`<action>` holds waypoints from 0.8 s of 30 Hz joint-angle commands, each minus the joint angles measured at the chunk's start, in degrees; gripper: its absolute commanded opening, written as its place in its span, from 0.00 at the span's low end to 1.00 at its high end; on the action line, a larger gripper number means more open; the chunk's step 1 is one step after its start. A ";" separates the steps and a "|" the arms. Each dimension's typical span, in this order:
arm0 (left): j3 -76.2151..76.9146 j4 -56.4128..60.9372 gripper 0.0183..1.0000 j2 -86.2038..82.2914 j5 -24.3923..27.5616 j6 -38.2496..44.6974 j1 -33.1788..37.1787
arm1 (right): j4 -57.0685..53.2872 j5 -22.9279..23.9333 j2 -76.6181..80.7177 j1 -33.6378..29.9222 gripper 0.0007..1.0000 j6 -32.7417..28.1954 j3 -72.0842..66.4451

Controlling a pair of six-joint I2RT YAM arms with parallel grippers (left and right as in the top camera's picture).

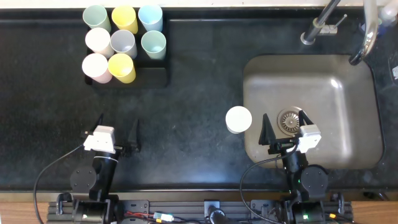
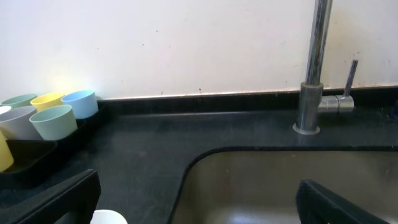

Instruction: Store Cups

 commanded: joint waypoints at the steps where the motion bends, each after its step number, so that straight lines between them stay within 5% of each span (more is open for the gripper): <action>1: -0.15 0.02 1.00 -0.63 0.83 0.87 -0.20 | 0.42 0.42 -0.55 -0.28 1.00 -0.17 -0.74; 8: -0.15 0.02 1.00 -0.63 0.83 0.90 -0.20 | -5.68 -0.02 7.28 -0.39 1.00 4.33 7.69; 18: -0.15 0.02 1.00 -0.63 0.85 0.90 -0.20 | -54.12 -7.37 49.77 -0.35 1.00 4.63 60.39; 24: -0.15 0.02 1.00 -0.63 0.83 0.90 -0.20 | -71.84 -10.03 69.83 -0.33 1.00 -5.55 72.74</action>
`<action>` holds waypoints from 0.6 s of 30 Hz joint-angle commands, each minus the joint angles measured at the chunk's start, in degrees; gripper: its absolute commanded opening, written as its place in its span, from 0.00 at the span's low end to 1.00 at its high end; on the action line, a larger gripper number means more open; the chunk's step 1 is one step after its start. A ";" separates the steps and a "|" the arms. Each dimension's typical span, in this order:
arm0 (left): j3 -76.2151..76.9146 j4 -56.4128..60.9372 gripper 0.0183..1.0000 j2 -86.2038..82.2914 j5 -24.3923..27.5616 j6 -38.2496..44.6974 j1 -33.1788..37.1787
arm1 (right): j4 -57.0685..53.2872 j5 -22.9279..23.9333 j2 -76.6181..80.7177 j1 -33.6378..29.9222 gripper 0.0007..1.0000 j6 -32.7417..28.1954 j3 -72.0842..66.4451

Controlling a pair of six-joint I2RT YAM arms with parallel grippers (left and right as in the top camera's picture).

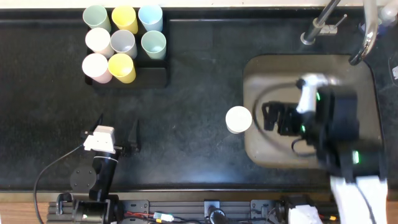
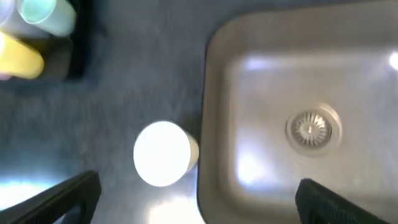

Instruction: Store Cups

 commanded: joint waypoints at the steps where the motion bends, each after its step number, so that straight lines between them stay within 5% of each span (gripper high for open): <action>1: -0.13 -0.02 1.00 -0.57 0.79 0.87 -0.20 | -6.29 -3.85 12.83 -0.33 1.00 -8.48 4.15; 18: -0.13 -0.02 1.00 -0.57 0.79 0.87 -0.20 | 0.20 4.13 35.21 6.95 0.96 -11.19 4.17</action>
